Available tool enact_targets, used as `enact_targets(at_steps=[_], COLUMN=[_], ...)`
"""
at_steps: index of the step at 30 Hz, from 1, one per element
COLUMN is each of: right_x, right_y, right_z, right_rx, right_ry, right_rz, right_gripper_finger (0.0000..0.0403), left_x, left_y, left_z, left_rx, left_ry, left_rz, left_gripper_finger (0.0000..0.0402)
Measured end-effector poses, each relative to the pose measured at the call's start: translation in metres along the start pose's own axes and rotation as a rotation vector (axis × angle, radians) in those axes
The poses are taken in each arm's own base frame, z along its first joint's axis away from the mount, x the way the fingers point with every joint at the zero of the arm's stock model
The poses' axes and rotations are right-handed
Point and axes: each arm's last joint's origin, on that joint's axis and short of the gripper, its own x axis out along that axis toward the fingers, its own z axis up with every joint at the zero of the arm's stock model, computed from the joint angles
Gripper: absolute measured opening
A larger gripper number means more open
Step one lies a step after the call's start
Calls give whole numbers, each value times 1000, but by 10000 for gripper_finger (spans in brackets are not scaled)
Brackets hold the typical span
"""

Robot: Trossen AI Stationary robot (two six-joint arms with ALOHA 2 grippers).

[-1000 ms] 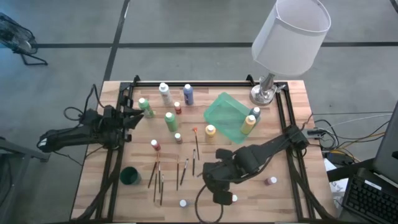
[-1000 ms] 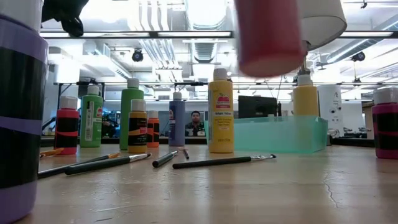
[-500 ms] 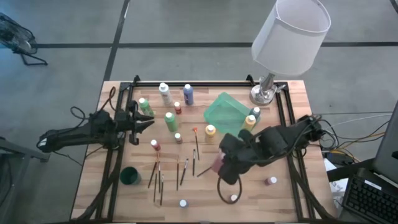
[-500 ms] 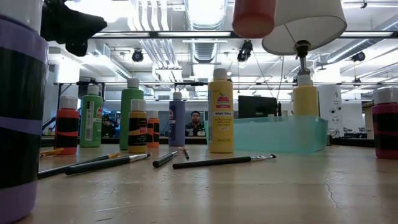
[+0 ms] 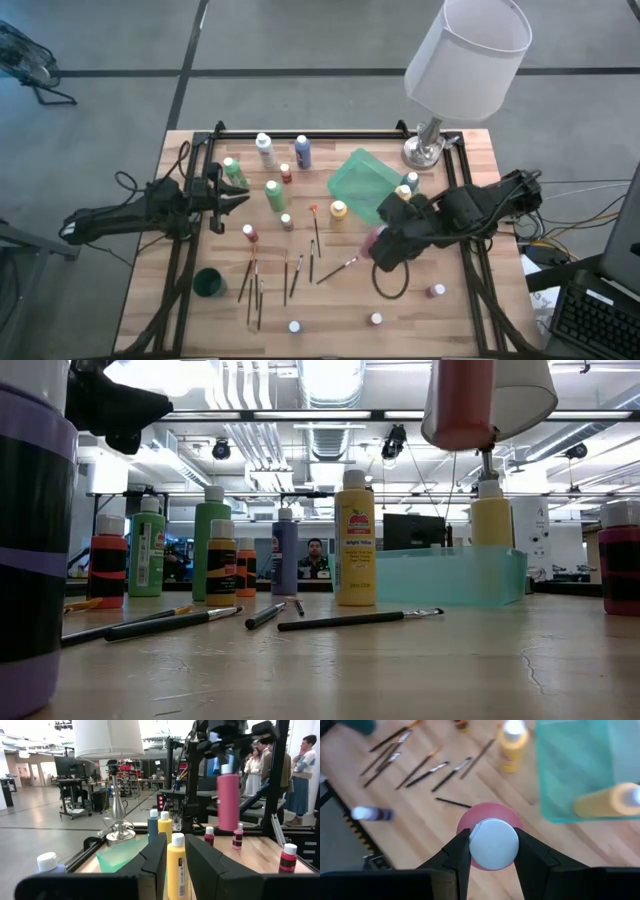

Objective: Pick & Place Paint Supplies
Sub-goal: Put the big pink paint bottle into the green bin

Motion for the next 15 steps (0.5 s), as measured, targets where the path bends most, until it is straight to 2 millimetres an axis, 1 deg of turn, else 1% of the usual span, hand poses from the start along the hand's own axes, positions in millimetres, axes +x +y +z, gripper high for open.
enact_targets(at_steps=[9, 11, 15], right_x=[19, 22, 32], right_y=[-48, -55, -61], right_z=[-1, 1, 4], right_rx=[105, 117, 100], right_ry=[-35, -37, -27], right_rz=[-154, -174, -209], right_gripper_finger=[112, 112, 112], left_x=[0, 0, 0], left_y=[0, 0, 0], left_z=[0, 0, 0], left_rx=[0, 0, 0], left_ry=[1, 2, 3], left_rz=[0, 0, 0], left_gripper_finger=[76, 76, 76])
